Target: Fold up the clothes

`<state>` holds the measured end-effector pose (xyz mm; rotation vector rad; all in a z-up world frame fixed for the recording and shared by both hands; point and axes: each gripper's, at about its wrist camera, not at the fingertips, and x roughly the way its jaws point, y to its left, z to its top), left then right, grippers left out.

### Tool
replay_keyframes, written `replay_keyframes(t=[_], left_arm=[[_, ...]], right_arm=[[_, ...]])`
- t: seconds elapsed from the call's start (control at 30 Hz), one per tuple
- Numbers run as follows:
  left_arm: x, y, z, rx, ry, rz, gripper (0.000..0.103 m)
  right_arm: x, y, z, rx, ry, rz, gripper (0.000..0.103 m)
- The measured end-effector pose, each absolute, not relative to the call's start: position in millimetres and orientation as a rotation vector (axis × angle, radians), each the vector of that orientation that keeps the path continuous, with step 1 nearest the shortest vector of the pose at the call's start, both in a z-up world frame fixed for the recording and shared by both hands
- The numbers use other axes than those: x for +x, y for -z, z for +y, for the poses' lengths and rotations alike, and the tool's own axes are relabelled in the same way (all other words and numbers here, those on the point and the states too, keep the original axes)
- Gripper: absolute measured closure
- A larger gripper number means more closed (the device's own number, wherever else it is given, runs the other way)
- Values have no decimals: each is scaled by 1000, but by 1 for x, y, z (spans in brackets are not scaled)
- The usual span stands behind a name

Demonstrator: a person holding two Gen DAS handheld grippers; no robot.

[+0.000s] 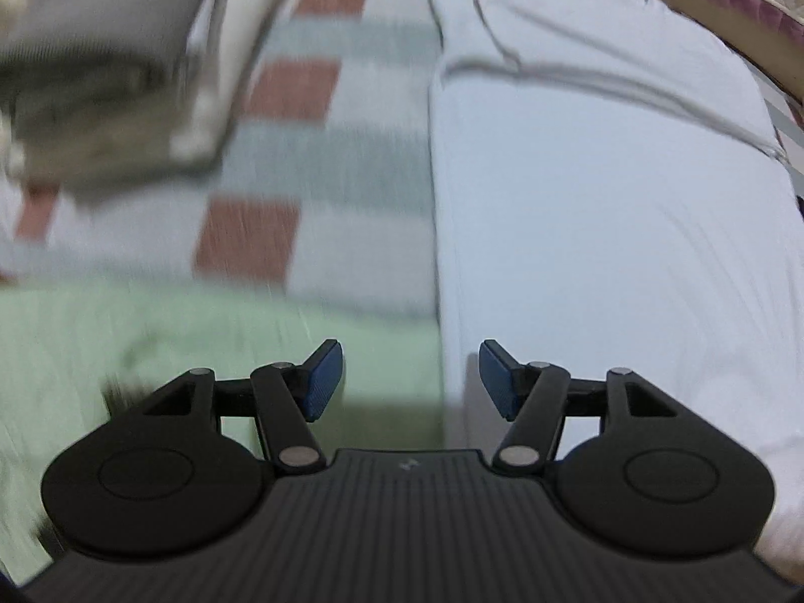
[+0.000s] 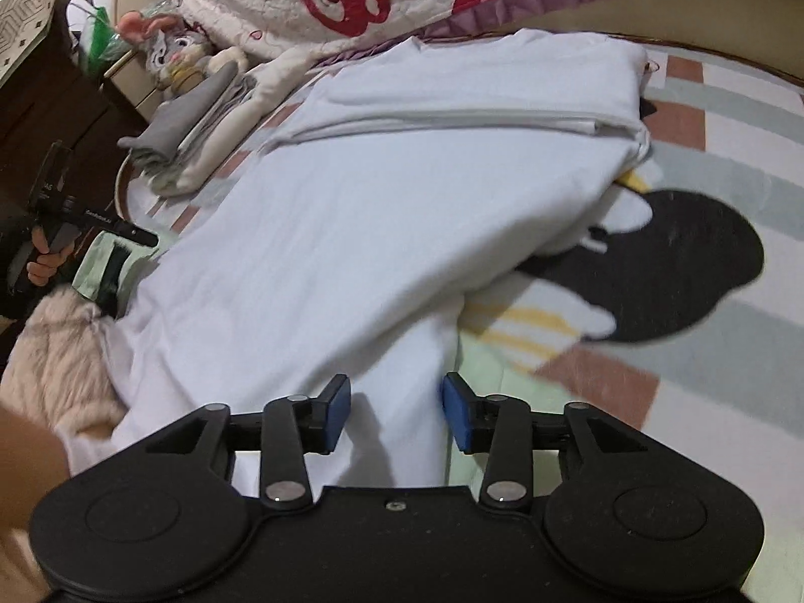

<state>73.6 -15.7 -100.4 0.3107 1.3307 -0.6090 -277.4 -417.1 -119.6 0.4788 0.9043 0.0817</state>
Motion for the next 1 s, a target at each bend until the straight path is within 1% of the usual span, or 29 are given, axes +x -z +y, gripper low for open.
replay_keyframes(t=[0.13, 0.2, 0.23, 0.27, 0.37, 0.43, 0.53, 0.57, 0.6, 0.63, 0.67, 0.73, 0.9, 1.0], left_arm=[[50, 101, -8, 240, 632, 1438, 43], [40, 101, -14, 244, 654, 1469, 38], [36, 102, -18, 258, 661, 1480, 38], [32, 102, -21, 283, 663, 1487, 38], [20, 104, -31, 359, 665, 1504, 38], [16, 101, -35, 397, 673, 1495, 38], [14, 100, -38, 393, 668, 1492, 36], [13, 99, -39, 390, 666, 1491, 36], [12, 98, -40, 388, 664, 1490, 36], [11, 98, -41, 385, 662, 1489, 36], [11, 97, -42, 382, 660, 1489, 36], [9, 92, -45, 379, 650, 1445, 36], [-5, 50, -66, 321, 791, 1188, 36], [-19, 27, -87, 250, 927, 1061, 36]], right_arm=[[-302, 116, -418, 499, -77, 902, 55], [-313, 115, -418, 525, -81, 886, 53], [-317, 117, -418, 540, -83, 878, 51], [-321, 118, -418, 555, -85, 871, 49], [-332, 120, -412, 565, -85, 851, 48], [-337, 123, -410, 564, -66, 846, 44], [-347, 131, -412, 610, -34, 848, 43], [-350, 132, -411, 622, -46, 835, 45], [-353, 132, -410, 634, -59, 822, 50], [-356, 128, -407, 608, -66, 787, 89], [-358, 124, -404, 581, -73, 753, 94], [-362, 108, -401, 552, -109, 648, 94], [-339, 55, -421, 629, -213, 380, 94], [-303, 41, -435, 670, -217, 326, 94]])
